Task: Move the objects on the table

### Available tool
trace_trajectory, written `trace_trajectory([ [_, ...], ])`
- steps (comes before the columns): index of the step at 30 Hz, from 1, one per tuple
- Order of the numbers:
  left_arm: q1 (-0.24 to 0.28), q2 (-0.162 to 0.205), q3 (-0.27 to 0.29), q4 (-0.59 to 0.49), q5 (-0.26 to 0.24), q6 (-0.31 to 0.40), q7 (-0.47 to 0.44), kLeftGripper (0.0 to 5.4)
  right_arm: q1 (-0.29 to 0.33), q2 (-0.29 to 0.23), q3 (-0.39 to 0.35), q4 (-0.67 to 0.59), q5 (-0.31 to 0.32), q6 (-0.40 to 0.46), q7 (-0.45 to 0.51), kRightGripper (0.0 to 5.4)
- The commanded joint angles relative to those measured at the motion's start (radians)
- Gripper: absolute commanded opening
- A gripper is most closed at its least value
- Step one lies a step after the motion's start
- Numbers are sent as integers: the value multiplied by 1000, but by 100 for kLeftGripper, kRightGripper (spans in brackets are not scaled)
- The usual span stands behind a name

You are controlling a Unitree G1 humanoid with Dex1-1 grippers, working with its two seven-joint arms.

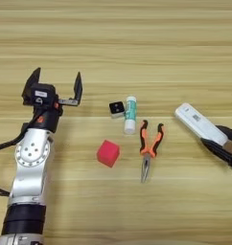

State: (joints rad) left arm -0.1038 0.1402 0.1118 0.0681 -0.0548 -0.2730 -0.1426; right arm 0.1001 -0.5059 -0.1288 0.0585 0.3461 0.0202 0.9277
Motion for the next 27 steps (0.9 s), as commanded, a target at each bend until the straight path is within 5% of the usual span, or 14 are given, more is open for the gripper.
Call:
trace_trajectory([
  [1, 0, 7, -7, -10, -5, -1, -11, 540, 39, -41, -11, -59, 27, -21, 53, 291],
  [14, 0, 10, -7, -12, -11, -2, -24, 540, 192, -134, 4, -197, 89, -7, 239, 291],
  [27, -7, 12, -9, -9, -12, -2, -28, 540, 334, -195, 3, -185, 65, -41, 326, 291],
])
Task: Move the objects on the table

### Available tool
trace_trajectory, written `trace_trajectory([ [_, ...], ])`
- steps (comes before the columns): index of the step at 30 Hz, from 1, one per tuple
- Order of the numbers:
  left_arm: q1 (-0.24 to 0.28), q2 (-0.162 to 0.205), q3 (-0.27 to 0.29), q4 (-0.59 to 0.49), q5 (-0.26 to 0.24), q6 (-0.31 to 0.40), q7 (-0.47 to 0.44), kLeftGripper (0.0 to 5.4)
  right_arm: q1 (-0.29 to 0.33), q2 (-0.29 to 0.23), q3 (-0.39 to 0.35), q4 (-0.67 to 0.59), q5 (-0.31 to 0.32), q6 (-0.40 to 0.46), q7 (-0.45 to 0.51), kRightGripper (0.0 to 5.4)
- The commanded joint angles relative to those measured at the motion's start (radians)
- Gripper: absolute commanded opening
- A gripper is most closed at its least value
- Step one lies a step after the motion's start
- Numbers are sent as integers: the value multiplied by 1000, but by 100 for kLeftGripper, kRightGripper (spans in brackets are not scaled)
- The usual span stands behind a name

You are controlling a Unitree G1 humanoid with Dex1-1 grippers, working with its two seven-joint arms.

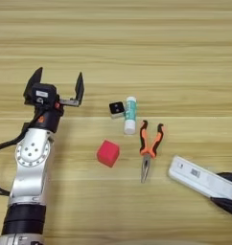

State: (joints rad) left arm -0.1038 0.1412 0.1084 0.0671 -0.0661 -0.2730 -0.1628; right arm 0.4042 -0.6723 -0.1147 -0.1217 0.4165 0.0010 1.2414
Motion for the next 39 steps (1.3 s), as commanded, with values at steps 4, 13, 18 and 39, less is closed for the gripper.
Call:
trace_trajectory([
  [4, -11, 12, -5, -3, -2, -3, -11, 540, 62, -38, -15, 8, -18, -40, 15, 291],
  [13, -15, 12, -5, 0, -1, -6, -15, 540, 66, -41, 11, 46, -71, -76, -5, 291],
  [18, -15, 12, -4, 0, -2, -6, -18, 540, 58, -42, 24, 76, -89, -93, -9, 291],
  [39, -20, 7, -9, 11, 4, -13, -16, 540, 18, -29, 33, 79, -51, -85, -24, 436],
])
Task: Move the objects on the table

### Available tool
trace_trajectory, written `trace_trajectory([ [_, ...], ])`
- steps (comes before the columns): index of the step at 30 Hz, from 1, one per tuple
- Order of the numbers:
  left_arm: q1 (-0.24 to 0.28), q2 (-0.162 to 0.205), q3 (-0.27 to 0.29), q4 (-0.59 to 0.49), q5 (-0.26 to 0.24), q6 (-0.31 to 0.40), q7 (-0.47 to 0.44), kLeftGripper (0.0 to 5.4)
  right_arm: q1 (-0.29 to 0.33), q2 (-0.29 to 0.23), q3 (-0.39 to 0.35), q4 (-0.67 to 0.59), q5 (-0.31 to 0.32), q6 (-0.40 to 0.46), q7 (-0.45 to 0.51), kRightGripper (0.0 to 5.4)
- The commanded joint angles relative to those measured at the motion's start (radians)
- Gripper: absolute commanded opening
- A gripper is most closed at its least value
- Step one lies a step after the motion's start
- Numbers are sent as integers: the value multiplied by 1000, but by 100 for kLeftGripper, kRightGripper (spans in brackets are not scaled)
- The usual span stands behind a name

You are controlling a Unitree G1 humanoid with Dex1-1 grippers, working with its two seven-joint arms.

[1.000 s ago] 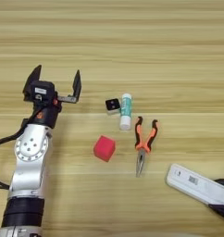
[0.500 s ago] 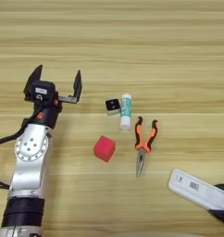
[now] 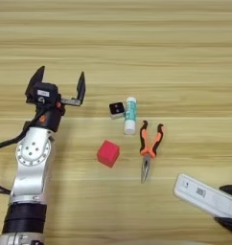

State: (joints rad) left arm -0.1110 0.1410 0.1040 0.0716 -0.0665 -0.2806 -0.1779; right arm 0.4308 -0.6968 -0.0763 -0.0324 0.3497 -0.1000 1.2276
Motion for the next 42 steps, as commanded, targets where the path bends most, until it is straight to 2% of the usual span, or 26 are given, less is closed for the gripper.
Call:
trace_trajectory([
  [1, -13, 7, -5, 7, 4, -6, 0, 540, -8, -4, -9, -17, 26, 21, -8, 447],
  [9, -16, 7, -5, 10, 3, -9, 0, 540, -7, 4, -25, -117, 111, 59, -10, 534],
  [18, -15, 6, -6, 7, 4, -9, 2, 540, -11, 18, -37, -218, 148, 88, -70, 538],
  [22, -14, 5, -8, 8, 4, -9, 2, 540, -36, 38, -43, -273, 161, 98, -129, 538],
  [32, -12, 1, -14, 2, 6, -7, 6, 540, -102, 73, 24, -393, 116, 134, -252, 538],
  [42, -6, -4, -17, -4, 6, -7, 12, 540, -254, 116, 148, -448, 50, 218, -361, 538],
])
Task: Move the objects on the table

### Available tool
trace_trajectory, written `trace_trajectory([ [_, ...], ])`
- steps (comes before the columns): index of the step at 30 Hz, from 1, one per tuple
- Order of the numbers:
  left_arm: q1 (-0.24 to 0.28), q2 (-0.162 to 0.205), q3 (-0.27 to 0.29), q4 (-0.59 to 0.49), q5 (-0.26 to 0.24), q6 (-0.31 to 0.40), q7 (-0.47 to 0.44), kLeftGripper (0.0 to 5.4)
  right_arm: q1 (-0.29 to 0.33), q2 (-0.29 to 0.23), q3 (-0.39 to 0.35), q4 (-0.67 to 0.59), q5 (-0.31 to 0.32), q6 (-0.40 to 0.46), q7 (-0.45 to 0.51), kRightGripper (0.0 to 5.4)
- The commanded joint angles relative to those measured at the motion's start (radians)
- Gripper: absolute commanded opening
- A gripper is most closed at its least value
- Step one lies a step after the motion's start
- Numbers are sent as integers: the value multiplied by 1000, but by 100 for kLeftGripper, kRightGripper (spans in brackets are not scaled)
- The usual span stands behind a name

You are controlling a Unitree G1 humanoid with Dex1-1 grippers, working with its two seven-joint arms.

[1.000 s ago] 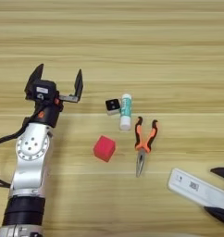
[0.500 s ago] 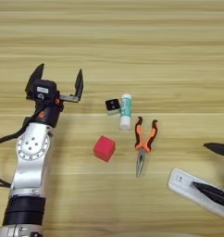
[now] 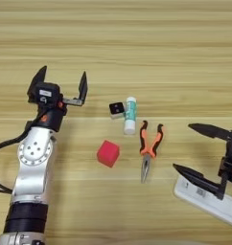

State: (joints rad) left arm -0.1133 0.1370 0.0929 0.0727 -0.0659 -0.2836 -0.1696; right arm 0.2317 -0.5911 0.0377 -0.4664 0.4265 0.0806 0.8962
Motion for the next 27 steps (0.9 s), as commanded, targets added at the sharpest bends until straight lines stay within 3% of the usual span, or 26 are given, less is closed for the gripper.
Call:
trace_trajectory([
  [1, -3, -1, -7, -5, 5, -5, 5, 540, -70, 15, 44, -13, -30, 46, -38, 538],
  [19, 4, -4, -12, -12, 5, -5, 14, 540, -283, 109, 272, 47, -191, 243, -162, 538],
  [27, 10, -8, -17, -8, 8, -2, 18, 540, -330, 163, 353, 125, -249, 251, -169, 538],
])
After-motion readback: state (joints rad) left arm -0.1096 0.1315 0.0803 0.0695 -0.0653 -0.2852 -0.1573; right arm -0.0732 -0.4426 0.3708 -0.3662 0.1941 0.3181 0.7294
